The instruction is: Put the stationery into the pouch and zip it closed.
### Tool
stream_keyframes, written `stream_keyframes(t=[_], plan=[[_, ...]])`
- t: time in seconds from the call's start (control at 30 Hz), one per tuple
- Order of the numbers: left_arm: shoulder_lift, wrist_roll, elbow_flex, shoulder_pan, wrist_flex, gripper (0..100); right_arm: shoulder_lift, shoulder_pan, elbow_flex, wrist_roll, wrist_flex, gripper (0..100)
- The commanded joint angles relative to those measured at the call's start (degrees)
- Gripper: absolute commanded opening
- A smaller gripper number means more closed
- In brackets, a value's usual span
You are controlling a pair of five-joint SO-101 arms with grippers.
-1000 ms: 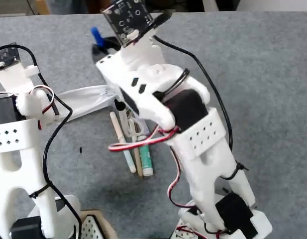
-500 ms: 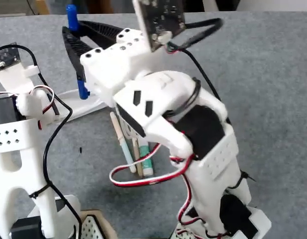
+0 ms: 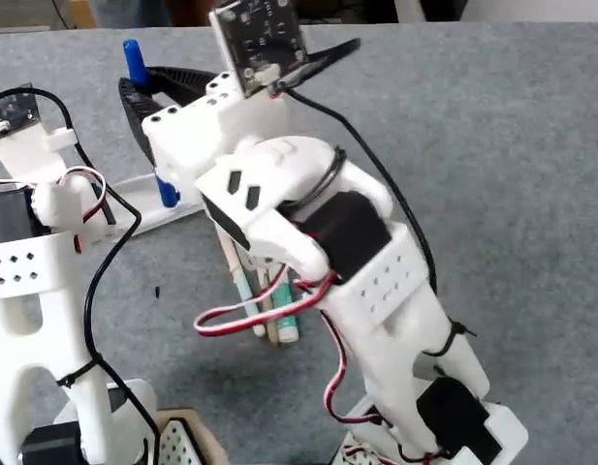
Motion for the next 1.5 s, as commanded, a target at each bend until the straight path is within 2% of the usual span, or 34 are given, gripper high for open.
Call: stream_keyframes(t=[0.0, 0.2, 0.5, 0.67, 0.83, 1.0, 1.13, 1.27, 1.33, 1.47], plan=[[0.0, -0.1, 0.0, -1.1, -0.9, 3, -1.4, 1.6, 0.8, 0.8, -3.5, 1.2], [-0.4, -0.1, -0.1, -1.3, -0.9, 3, -0.4, 3.8, 4.4, 0.9, -7.6, 1.2], [-0.1, -0.1, -0.2, -1.6, -1.1, 3, -1.0, 3.9, 11.1, 0.9, -7.3, 1.2], [0.0, 0.1, -0.2, -1.7, -1.6, 3, -4.5, 3.9, 11.3, 1.5, -1.6, 1.2], [0.0, 0.3, -0.2, -1.7, -1.7, 3, -6.7, 3.5, 11.3, 7.7, 5.8, 1.2], [0.0, 0.3, -0.2, -1.7, -1.7, 3, -7.1, 3.4, 11.4, 8.2, 11.6, 1.2], [0.0, 0.3, -0.2, -1.7, -1.7, 3, -7.1, 2.5, 14.4, 8.9, 11.9, 1.3], [0.0, 0.3, -0.2, -1.7, -1.7, 3, -7.1, -1.1, 17.7, 14.8, 12.2, 1.7], [0.0, 0.3, -0.2, -1.7, -1.7, 3, -7.1, -2.8, 18.5, 17.6, 13.3, 6.0], [0.0, 0.1, -0.2, -1.7, -1.7, 3, -7.1, -4.3, 16.5, 18.3, 16.5, 21.5]])
